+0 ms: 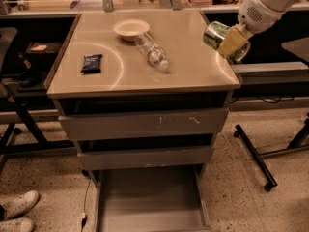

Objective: Place green can into bottom drawer

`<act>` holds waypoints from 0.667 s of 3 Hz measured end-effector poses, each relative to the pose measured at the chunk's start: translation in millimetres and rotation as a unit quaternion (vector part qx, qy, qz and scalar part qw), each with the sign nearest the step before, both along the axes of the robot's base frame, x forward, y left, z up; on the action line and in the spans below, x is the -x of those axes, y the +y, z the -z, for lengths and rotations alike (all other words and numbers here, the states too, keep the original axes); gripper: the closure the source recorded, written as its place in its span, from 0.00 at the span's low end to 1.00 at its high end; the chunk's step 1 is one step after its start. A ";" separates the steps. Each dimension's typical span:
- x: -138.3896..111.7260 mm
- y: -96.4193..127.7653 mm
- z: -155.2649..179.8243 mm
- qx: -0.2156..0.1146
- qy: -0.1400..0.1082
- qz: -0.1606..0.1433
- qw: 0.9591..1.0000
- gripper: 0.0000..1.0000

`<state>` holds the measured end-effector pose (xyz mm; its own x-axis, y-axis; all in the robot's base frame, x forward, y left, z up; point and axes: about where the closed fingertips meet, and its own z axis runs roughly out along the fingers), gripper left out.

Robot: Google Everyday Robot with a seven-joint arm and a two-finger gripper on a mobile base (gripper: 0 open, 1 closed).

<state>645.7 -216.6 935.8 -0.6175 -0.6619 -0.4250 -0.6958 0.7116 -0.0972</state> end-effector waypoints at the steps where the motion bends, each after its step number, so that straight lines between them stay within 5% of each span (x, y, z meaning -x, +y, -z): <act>1: 27.2 4.1 -6.3 0.007 0.004 -0.007 1.000 1.00; 2: 20.1 3.8 -2.0 0.005 0.005 -0.005 1.000 1.00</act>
Offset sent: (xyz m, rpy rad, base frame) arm -0.0301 -0.0013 0.0054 -0.0092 0.0127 -0.0045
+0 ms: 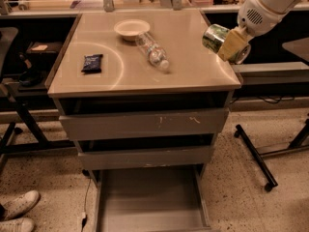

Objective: Place green can into bottom drawer

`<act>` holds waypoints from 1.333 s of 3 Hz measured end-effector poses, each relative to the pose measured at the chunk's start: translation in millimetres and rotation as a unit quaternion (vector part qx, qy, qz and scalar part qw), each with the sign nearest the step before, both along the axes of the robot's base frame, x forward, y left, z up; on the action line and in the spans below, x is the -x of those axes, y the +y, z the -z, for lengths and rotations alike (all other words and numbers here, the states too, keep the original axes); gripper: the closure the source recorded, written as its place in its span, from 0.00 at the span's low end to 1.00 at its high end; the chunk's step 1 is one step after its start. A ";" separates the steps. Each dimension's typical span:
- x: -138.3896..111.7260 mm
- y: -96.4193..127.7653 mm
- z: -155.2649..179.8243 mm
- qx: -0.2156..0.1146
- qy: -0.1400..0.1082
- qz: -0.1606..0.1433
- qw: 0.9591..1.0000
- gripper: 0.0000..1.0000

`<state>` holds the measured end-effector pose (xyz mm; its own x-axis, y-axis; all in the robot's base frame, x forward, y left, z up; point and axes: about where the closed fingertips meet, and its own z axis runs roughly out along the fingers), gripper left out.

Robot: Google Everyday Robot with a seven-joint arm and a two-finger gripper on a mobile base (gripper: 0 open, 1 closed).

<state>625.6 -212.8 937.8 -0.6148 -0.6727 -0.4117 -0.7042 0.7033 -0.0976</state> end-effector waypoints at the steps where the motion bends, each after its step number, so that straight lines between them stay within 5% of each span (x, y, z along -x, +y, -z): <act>1: 22.0 1.2 6.4 0.006 0.010 0.009 1.000 1.00; 2: 68.8 8.6 16.7 0.015 0.024 0.032 0.999 1.00; 3: 110.8 26.4 61.5 0.013 0.084 0.026 0.996 1.00; 4: 117.5 27.6 74.1 0.018 0.098 0.023 0.995 1.00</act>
Offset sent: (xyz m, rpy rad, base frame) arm -0.1416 0.0201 -0.0619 -0.0728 0.1609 -0.1161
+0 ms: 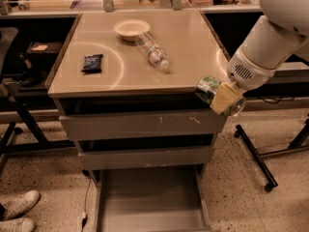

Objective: Place green can into bottom drawer

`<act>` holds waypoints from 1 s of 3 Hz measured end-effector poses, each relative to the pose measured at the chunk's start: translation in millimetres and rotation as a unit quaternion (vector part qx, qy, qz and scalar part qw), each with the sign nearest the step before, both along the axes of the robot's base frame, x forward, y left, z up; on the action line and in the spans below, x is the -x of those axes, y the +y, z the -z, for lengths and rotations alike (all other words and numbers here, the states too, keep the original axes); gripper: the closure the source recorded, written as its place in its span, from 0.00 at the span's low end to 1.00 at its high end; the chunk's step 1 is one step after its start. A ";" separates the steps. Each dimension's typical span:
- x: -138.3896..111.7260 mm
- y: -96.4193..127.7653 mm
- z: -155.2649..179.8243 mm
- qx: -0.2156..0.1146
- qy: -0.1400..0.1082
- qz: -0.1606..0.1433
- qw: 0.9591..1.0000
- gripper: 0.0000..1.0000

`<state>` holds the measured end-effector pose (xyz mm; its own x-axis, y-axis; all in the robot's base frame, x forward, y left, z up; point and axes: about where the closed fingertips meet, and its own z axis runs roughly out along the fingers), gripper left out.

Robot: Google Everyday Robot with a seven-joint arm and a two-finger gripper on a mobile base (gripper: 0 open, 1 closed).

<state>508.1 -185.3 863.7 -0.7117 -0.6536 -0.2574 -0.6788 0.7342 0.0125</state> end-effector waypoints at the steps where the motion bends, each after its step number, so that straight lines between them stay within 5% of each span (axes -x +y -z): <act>1: 7.9 5.2 6.9 -0.016 0.004 -0.006 1.000 1.00; 2: 29.6 28.0 44.5 -0.059 0.026 0.004 0.998 1.00; 3: 54.2 56.0 119.1 -0.091 0.084 0.006 0.992 1.00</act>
Offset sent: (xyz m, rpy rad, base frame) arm -0.0807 0.0645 -0.1511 0.2231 0.2029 -0.0311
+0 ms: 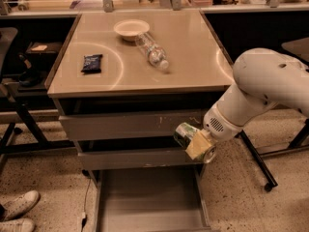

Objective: Place green can into bottom drawer

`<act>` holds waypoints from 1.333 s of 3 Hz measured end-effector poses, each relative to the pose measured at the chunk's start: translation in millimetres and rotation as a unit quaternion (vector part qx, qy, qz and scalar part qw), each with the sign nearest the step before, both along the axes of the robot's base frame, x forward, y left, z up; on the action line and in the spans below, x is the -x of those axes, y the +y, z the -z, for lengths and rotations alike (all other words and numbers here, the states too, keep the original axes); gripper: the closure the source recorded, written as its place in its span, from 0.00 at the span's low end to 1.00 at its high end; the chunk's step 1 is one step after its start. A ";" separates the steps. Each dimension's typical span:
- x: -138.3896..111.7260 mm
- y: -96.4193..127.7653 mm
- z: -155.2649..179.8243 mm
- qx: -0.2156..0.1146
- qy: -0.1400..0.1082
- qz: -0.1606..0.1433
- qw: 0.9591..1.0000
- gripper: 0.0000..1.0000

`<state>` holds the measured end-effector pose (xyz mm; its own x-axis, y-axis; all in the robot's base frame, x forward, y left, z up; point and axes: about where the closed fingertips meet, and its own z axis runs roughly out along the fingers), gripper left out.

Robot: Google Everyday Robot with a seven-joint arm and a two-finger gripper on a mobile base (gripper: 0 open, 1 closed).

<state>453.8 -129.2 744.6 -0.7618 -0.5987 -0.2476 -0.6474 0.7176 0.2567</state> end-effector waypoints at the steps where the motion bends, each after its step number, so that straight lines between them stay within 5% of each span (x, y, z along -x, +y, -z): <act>1: 0.0 0.0 0.0 0.000 0.000 0.000 1.000 1.00; 2: -4.7 2.7 36.4 -0.031 0.022 0.019 0.999 1.00; 4: -16.6 -2.3 118.7 -0.098 0.079 0.078 0.989 1.00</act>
Offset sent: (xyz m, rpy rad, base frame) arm 0.0161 0.0059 -0.1023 0.1785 0.1260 -0.1105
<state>470.4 -131.5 625.9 -0.8791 -0.4237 -0.2182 -0.4742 0.7314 0.4901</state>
